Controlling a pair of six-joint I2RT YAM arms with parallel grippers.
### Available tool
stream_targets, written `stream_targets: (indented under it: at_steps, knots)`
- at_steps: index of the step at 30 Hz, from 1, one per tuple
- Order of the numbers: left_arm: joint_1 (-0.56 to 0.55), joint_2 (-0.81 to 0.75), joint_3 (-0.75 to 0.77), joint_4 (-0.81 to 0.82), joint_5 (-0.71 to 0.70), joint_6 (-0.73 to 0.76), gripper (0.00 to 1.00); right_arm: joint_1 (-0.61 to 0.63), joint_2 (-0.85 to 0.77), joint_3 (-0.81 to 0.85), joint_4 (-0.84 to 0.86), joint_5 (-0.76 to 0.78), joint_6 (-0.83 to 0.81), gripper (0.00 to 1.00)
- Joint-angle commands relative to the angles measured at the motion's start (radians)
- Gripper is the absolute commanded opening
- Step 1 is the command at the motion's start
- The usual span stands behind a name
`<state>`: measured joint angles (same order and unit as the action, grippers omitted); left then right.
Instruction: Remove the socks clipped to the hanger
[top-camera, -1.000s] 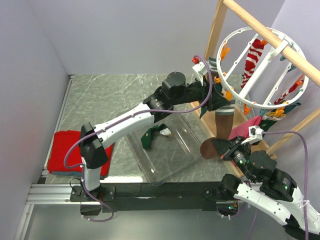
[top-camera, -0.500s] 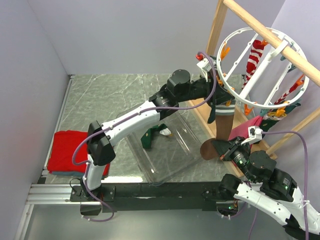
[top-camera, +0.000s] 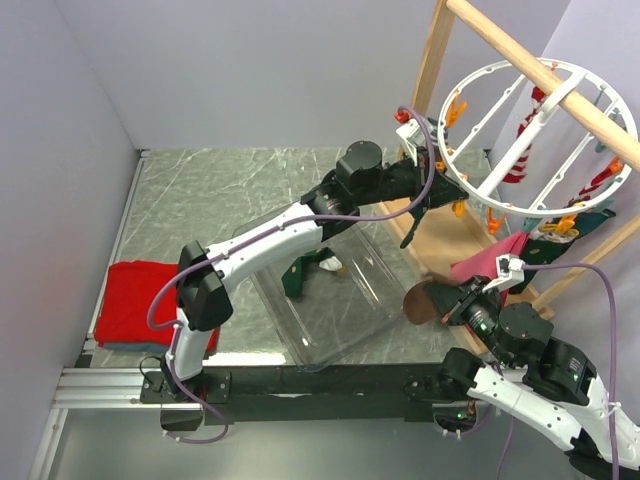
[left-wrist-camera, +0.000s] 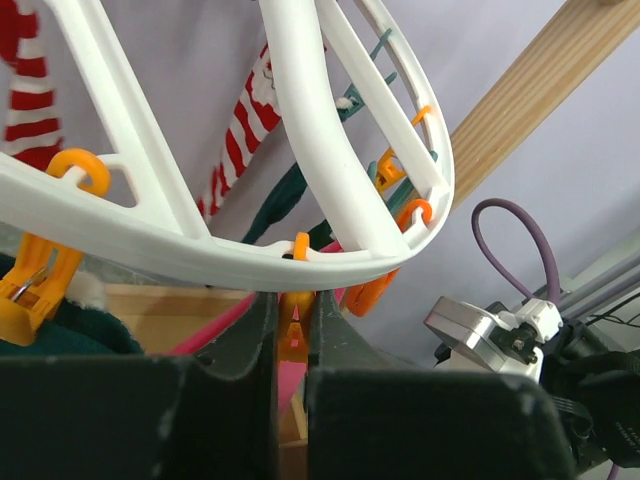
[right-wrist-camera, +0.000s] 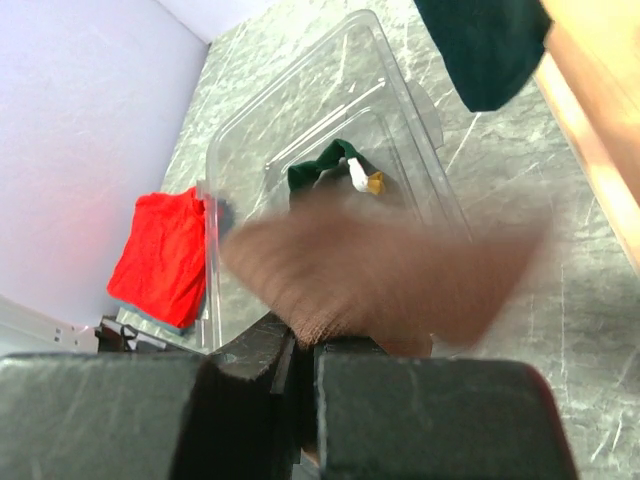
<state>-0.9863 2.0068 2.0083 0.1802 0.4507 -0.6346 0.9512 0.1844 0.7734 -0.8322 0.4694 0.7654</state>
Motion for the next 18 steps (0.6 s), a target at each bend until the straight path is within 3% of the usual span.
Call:
stream_targets:
  at_steps: [1,3,5,6,9,18]
  knots:
    - [0.0,-0.077,-0.019,0.009,-0.017,0.027,0.01,0.004,-0.01,0.024,-0.001,-0.017,0.005,0.0]
    - [0.0,-0.086,-0.023,-0.007,-0.017,0.033,0.03,0.004,-0.005,0.023,0.001,-0.023,0.005,0.0]
    - [0.0,-0.097,-0.029,-0.018,-0.015,0.033,0.23,0.004,-0.002,0.02,0.007,-0.032,0.0,0.0]
    - [0.001,-0.103,-0.048,-0.018,-0.011,0.032,0.43,0.006,0.006,0.018,0.01,-0.035,-0.003,0.0]
    - [0.0,-0.14,-0.106,-0.027,-0.003,0.041,0.58,0.006,0.039,0.015,0.021,-0.066,-0.024,0.0]
    - [-0.005,-0.345,-0.33,-0.048,-0.003,0.073,0.71,0.004,0.136,0.003,0.085,-0.141,-0.09,0.0]
